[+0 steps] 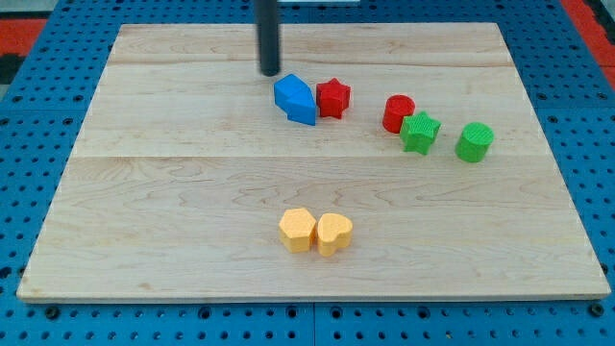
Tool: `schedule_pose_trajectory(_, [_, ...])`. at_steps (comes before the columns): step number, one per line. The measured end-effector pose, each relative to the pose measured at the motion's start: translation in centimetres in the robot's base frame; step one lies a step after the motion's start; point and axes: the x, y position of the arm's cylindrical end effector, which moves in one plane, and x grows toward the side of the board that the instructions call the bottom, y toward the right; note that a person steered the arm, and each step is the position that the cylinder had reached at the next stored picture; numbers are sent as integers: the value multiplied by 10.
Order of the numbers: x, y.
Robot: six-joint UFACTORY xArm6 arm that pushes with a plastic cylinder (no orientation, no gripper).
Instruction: Slightly move the blue cube closely towards red star
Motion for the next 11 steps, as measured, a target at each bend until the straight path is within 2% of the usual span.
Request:
schedule_pose_trajectory(1, [39, -43])
schedule_pose_trajectory(2, [69, -29])
schedule_pose_trajectory(4, [67, 40])
schedule_pose_trajectory(8, [53, 53])
schedule_pose_trajectory(9, [91, 15])
schedule_pose_trajectory(10, [145, 20])
schedule_pose_trajectory(11, [167, 105])
